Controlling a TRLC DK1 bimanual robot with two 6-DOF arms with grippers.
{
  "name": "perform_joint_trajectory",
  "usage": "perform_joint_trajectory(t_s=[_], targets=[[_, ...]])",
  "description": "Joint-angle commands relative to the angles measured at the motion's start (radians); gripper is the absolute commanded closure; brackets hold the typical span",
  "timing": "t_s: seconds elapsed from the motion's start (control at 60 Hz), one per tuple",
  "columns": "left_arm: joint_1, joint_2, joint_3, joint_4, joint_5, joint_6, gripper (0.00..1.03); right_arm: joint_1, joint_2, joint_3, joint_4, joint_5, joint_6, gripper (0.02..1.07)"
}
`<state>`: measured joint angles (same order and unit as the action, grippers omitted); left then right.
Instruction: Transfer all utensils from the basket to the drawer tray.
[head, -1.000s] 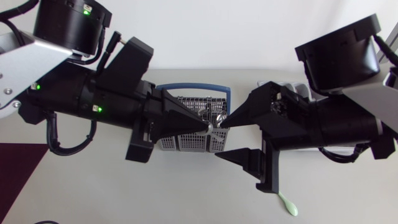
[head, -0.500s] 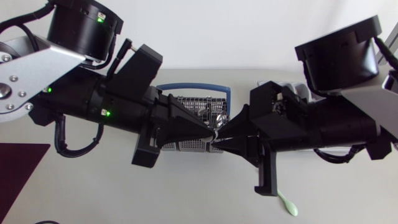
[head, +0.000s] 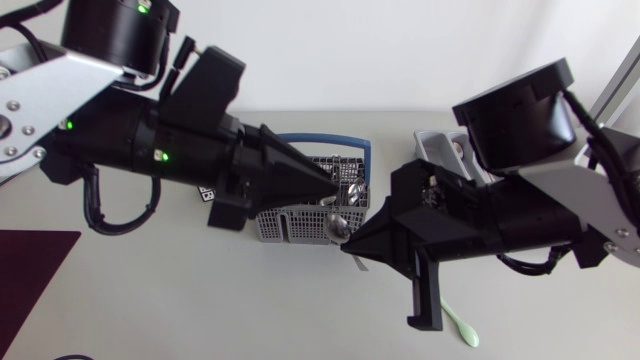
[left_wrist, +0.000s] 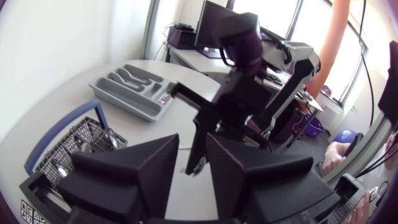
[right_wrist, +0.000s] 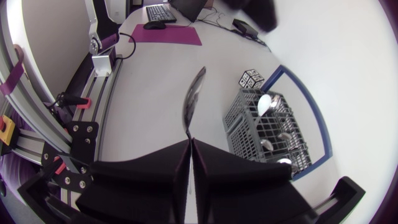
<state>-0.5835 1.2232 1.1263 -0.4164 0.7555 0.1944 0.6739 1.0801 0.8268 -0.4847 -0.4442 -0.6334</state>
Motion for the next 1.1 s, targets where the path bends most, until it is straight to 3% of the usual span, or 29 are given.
perform_joint_trajectory(t_s=[0.0,0.167,0.35,0.45,0.55,0.733,0.967,1.083], targets=[[0.057,-0.004,0.056,0.034,0.013,-0.058,0.28,-0.027,0.012,-0.049,-0.025,0.004,-0.028,1.02],[0.175,0.021,0.078,0.082,-0.03,-0.125,0.27,-0.152,-0.042,-0.109,-0.038,0.004,-0.107,1.02],[0.182,0.099,0.064,-0.032,-0.291,-0.041,0.27,-0.444,-0.089,-0.144,-0.065,0.01,-0.307,1.02],[0.175,0.125,0.033,-0.05,-0.354,-0.029,0.27,-0.657,-0.055,-0.138,-0.04,-0.002,-0.457,1.02],[0.168,0.151,0.026,-0.081,-0.378,-0.032,0.27,-0.852,0.035,-0.114,0.001,-0.027,-0.603,1.02],[0.157,0.197,0.018,-0.098,-0.41,-0.044,0.27,-1.077,0.244,-0.052,0.086,-0.044,-0.799,1.02],[0.154,0.228,0.015,-0.107,-0.42,-0.07,0.28,-1.188,0.458,0.006,0.241,-0.036,-0.913,1.02],[0.149,0.24,0.01,-0.114,-0.424,-0.079,0.28,-1.191,0.541,0.005,0.382,0.002,-0.924,1.02]])
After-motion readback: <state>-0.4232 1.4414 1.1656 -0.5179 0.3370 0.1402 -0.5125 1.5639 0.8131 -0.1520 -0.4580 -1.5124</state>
